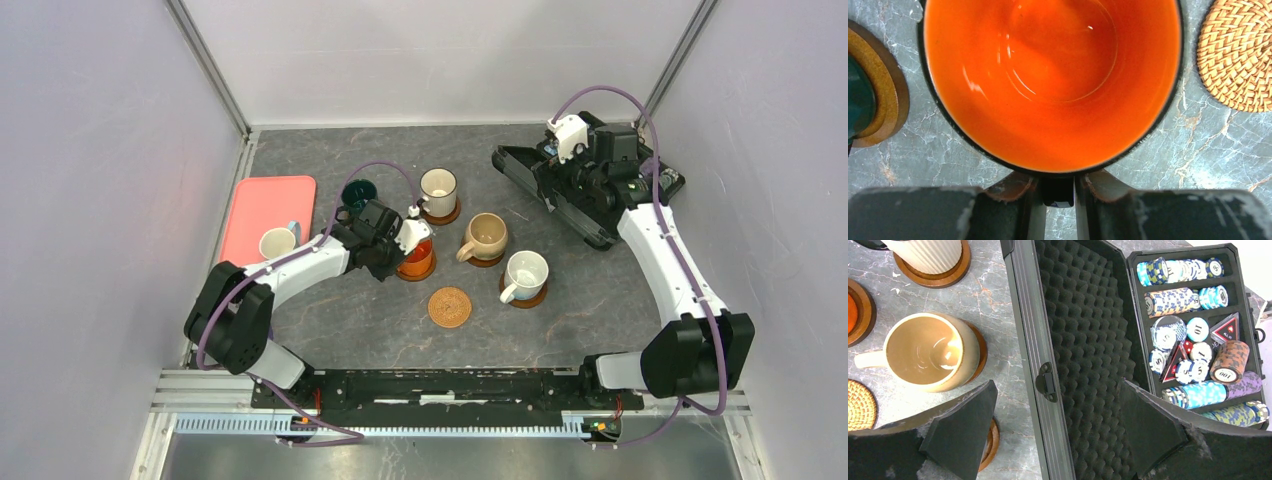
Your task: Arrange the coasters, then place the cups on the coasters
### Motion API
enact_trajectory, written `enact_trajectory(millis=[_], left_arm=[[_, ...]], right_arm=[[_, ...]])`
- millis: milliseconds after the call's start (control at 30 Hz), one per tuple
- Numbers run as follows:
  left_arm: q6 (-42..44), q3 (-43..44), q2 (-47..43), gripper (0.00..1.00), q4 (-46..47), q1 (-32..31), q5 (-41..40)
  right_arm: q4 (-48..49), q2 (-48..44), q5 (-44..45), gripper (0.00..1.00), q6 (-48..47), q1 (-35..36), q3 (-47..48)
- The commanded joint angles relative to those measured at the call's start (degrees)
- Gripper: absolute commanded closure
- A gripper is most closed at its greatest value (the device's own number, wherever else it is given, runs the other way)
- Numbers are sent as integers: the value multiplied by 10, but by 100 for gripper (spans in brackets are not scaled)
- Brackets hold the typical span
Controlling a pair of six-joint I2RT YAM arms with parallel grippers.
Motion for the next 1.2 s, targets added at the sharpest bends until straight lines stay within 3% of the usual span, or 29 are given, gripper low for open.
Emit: enact_trajectory(millis=[0, 267, 633, 733, 900, 1033, 1167], left_arm=[[-27, 9, -4, 67, 26, -4, -5], [-26, 2, -22, 56, 14, -6, 2], [-29, 9, -37, 52, -26, -8, 3], [-29, 22, -62, 39, -63, -4, -3], [-4, 36, -150, 2, -141, 15, 4], [-4, 100, -182, 0, -223, 81, 28], [34, 204, -136, 0, -284, 176, 45]], right_arm=[[19, 4, -2, 2, -1, -3, 7], [19, 2, 1, 2, -2, -3, 3], [18, -2, -4, 2, 0, -3, 0], [14, -5, -4, 2, -4, -3, 2], [8, -14, 2, 2, -13, -3, 0], [6, -16, -4, 2, -8, -3, 1], [8, -15, -12, 2, -4, -3, 3]])
